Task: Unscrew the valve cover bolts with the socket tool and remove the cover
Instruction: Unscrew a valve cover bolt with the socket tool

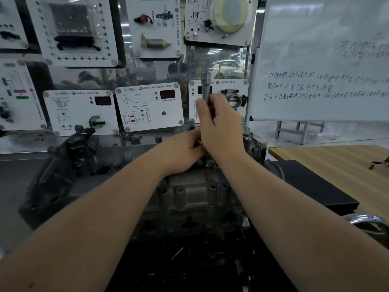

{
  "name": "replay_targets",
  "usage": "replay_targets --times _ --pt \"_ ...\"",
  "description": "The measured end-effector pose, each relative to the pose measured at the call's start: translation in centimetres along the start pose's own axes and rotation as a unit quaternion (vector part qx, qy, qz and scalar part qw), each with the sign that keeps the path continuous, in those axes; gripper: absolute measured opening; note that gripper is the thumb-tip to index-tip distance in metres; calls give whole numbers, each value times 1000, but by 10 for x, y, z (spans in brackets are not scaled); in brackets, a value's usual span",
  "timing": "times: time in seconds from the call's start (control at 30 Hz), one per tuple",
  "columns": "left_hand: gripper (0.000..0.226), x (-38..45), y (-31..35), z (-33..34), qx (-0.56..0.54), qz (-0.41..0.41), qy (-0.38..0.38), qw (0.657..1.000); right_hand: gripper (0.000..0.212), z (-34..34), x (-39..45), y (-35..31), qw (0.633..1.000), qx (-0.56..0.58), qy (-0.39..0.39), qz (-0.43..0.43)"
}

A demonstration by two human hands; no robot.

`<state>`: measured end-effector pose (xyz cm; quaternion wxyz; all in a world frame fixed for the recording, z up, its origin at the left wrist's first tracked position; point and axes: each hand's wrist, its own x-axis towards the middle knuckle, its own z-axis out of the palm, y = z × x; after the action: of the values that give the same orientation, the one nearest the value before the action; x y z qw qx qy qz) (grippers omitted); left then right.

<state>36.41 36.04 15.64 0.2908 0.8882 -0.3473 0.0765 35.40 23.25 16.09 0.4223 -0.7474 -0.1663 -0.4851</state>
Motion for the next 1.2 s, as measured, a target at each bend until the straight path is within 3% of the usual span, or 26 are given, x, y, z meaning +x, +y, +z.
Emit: replay_targets --times 0.17,0.33,0.6,0.73,0.97,1.2 --pt "18 -3 2 -3 -13 1 -3 1000 34 0 1 2 999 13 -18 33" --pt "13 0 0 -1 -1 9 3 1000 16 2 1 1 999 3 -19 28" --pt "19 -4 1 -3 -6 6 -8 1000 34 1 0 2 999 10 -28 31" --pt "12 -1 -1 -3 0 17 -2 1000 23 1 0 1 999 13 -34 36" --pt "17 -3 2 -2 4 10 -2 1000 32 0 -1 2 999 11 -15 27" --pt "26 -4 4 -3 13 4 22 1000 17 0 -1 1 999 28 -14 40"
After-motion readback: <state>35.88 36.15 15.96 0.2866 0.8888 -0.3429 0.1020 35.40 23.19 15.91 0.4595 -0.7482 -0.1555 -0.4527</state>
